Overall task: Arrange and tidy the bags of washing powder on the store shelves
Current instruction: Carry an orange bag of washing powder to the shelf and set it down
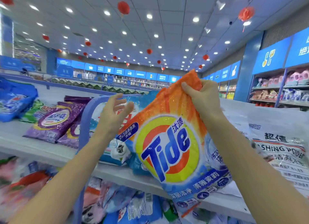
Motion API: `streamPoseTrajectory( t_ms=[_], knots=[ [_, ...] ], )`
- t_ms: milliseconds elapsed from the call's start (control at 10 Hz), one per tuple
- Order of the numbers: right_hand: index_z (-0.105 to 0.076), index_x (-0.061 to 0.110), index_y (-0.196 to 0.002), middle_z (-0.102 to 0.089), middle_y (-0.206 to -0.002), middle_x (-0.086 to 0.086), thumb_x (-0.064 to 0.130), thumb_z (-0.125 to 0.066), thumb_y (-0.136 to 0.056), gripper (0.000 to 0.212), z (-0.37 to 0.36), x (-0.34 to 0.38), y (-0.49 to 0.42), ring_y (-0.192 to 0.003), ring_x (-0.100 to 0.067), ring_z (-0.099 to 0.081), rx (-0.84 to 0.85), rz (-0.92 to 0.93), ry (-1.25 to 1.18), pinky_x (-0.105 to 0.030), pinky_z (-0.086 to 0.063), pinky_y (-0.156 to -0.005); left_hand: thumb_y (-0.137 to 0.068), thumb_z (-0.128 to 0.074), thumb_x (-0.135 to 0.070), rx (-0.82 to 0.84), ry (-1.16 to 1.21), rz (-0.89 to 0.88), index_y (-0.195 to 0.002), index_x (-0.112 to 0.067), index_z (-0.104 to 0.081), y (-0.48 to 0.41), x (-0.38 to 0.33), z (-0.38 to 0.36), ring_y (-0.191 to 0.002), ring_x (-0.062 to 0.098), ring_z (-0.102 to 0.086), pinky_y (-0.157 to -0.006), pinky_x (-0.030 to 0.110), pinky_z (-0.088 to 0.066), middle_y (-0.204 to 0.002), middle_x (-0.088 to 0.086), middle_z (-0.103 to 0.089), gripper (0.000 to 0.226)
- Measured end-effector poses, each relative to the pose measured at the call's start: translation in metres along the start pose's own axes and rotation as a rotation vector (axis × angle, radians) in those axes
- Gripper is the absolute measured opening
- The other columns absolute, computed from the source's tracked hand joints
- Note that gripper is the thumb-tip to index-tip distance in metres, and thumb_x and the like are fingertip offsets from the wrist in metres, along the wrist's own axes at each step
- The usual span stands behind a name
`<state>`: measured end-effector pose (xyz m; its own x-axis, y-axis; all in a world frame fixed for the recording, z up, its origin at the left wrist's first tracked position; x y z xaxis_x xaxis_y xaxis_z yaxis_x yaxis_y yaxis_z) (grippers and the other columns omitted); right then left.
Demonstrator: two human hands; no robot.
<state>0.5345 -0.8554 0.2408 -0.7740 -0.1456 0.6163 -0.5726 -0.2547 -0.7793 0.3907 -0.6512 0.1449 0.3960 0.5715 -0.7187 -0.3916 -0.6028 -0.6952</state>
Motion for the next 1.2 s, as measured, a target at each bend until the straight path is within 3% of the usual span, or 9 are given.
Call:
streamPoseTrajectory(
  t_ms=[100, 200, 300, 400, 500, 600, 700, 900, 1200],
  knots=[
    [-0.063, 0.011, -0.066, -0.066, -0.074, -0.015, 0.022, -0.07, -0.083, 0.021, -0.012, 0.013, 0.002, -0.068, -0.018, -0.057, -0.027, 0.0, -0.089, -0.044, -0.053, -0.071, -0.046, -0.065, -0.066, -0.223, 0.264, 0.127, -0.102, -0.026, -0.051, 0.042, 0.052, 0.047, -0.099, 0.019, -0.058, -0.082, 0.022, -0.044, -0.095, -0.009, -0.058, 0.07],
    [-0.06, 0.007, -0.063, -0.059, -0.068, -0.012, 0.024, -0.07, -0.081, 0.026, -0.043, 0.031, 0.008, -0.065, -0.017, -0.05, -0.026, 0.05, -0.17, -0.043, -0.049, -0.063, -0.042, -0.083, -0.065, -0.001, 0.221, 0.624, -0.099, -0.026, -0.056, 0.083, 0.087, 0.037, -0.093, 0.015, -0.064, -0.083, 0.029, -0.049, -0.093, -0.008, -0.066, 0.074],
    [-0.056, 0.008, -0.061, -0.051, -0.063, -0.008, 0.026, -0.07, -0.078, 0.029, -0.085, 0.041, 0.015, -0.062, -0.016, -0.044, -0.016, 0.056, -0.239, -0.035, -0.039, -0.057, -0.028, -0.082, -0.072, -0.345, 1.189, 0.526, -0.1, -0.024, -0.068, 0.083, 0.071, 0.044, -0.089, 0.014, -0.07, -0.078, 0.035, -0.057, -0.097, -0.002, -0.074, 0.088],
    [-0.055, 0.013, -0.057, -0.054, -0.055, 0.003, 0.025, -0.072, -0.08, 0.03, -0.127, 0.042, 0.027, -0.056, -0.011, -0.048, 0.002, -0.037, -0.37, -0.03, -0.041, -0.056, -0.037, -0.071, -0.08, -0.205, 0.808, 0.475, -0.112, -0.016, -0.064, 0.069, 0.067, 0.083, -0.098, 0.03, -0.068, -0.086, 0.053, -0.053, -0.11, 0.012, -0.07, 0.099],
    [-0.059, 0.018, -0.06, -0.059, -0.05, 0.013, 0.017, -0.069, -0.085, 0.027, -0.171, 0.044, 0.042, -0.05, -0.005, -0.053, 0.055, -0.099, -0.5, -0.022, -0.047, -0.051, -0.049, -0.066, -0.082, -0.347, 0.517, 0.416, -0.11, -0.022, -0.063, 0.055, 0.076, 0.161, -0.106, 0.037, -0.062, -0.094, 0.059, -0.046, -0.117, 0.014, -0.065, 0.085],
    [-0.062, 0.017, -0.058, -0.063, -0.052, 0.011, 0.02, -0.069, -0.085, 0.028, -0.218, 0.041, 0.065, -0.05, -0.005, -0.056, 0.101, -0.18, -0.577, -0.022, -0.049, -0.053, -0.058, -0.07, -0.062, -0.395, 0.301, 0.257, -0.076, -0.028, -0.07, 0.041, 0.048, 0.233, -0.089, 0.035, -0.062, -0.088, 0.055, -0.048, -0.091, 0.013, -0.063, 0.038],
    [-0.065, 0.015, -0.068, -0.068, -0.059, 0.006, 0.022, -0.066, -0.086, 0.019, -0.284, 0.036, 0.095, -0.054, -0.008, -0.062, 0.168, -0.337, -0.715, -0.026, -0.055, -0.058, -0.077, -0.074, -0.035, -0.397, 0.097, 0.137, -0.064, -0.02, -0.063, 0.033, 0.022, 0.302, -0.066, 0.011, -0.056, -0.065, 0.024, -0.048, -0.065, -0.004, -0.061, 0.023],
    [-0.069, 0.017, -0.076, -0.073, -0.07, 0.004, 0.042, -0.078, -0.045, 0.04, -0.429, 0.07, 0.151, -0.063, -0.01, -0.068, 0.276, -0.463, -0.961, -0.024, -0.055, -0.054, -0.069, -0.075, -0.038, -0.409, -0.132, 0.057, -0.069, -0.017, -0.059, 0.031, 0.008, 0.442, -0.049, -0.004, -0.052, -0.051, 0.01, -0.042, -0.051, -0.017, -0.06, 0.027],
    [-0.067, 0.015, -0.079, -0.072, -0.068, 0.002, 0.01, -0.064, -0.073, 0.008, -0.634, 0.123, 0.201, -0.058, -0.009, -0.066, 0.549, -0.564, -1.245, -0.023, -0.056, -0.055, -0.057, -0.086, -0.048, -0.673, -0.314, 0.113, -0.066, -0.018, -0.065, 0.045, 0.027, 0.612, -0.059, 0.012, -0.061, -0.06, 0.03, -0.05, -0.06, -0.004, -0.067, 0.038]
  ],
)
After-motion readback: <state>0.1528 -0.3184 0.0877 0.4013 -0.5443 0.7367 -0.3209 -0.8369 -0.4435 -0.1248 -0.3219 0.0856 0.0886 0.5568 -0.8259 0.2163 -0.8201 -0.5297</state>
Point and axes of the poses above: each hand's wrist, its own y-axis away from the middle knuckle, its own z-axis out of the back of the hand, x = y × z, the point moved 7 cm from there along -y, towards the middle knuckle
